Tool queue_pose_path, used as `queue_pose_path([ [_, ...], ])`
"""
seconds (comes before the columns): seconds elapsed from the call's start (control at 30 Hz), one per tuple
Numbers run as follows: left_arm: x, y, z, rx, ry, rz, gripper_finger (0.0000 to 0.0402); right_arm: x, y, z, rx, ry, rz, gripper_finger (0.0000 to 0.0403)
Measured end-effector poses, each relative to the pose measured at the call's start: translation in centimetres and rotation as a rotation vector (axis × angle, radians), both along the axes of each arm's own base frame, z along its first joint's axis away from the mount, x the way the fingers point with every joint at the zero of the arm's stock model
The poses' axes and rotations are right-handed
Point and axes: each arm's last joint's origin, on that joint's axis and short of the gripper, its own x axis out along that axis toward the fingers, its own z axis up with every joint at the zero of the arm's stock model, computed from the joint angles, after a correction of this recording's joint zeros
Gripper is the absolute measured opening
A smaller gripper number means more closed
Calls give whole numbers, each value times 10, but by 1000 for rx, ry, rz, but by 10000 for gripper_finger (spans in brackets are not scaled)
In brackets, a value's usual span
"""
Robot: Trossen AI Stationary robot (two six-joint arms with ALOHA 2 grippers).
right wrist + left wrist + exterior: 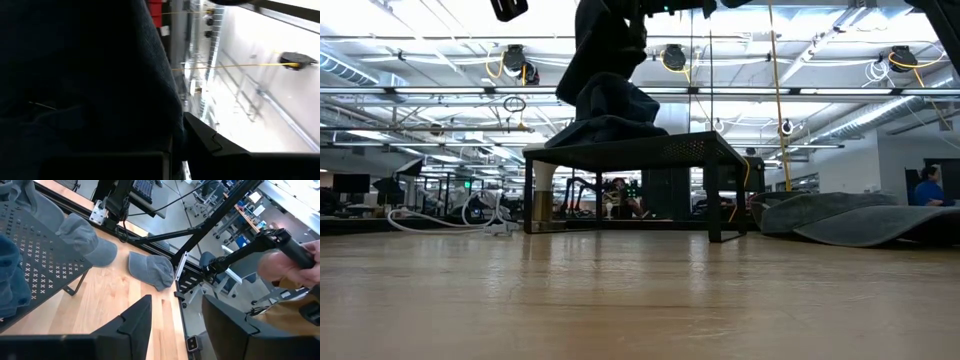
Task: Pick & Place hat
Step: Stack the blue cap on the blue caps on the shelf
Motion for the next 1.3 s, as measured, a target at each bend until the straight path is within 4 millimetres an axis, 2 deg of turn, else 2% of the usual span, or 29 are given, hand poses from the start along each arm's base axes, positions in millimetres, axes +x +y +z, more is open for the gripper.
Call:
queue_pose_path([
  [0.23, 0, 0, 0, 2, -1, 0, 174, 1, -1, -8, 7, 18, -2, 17],
  [0.43, 0, 0, 0, 1, -1, 1, 188, 5, -2, -34, -6, 83, -3, 17],
  [0.67, 0, 0, 0, 0, 0, 1, 200, 9, 3, -53, -2, 115, 4, 18],
  [1.03, 0, 0, 0, -1, 0, 2, 203, 16, 19, -63, 37, 196, -137, 18],
  [1.13, 0, 0, 0, 0, 0, 1, 203, 14, 25, -62, 40, 235, -200, 18],
  [1.3, 0, 0, 0, 0, 0, 1, 202, 7, 31, -67, 81, 351, -201, 18],
])
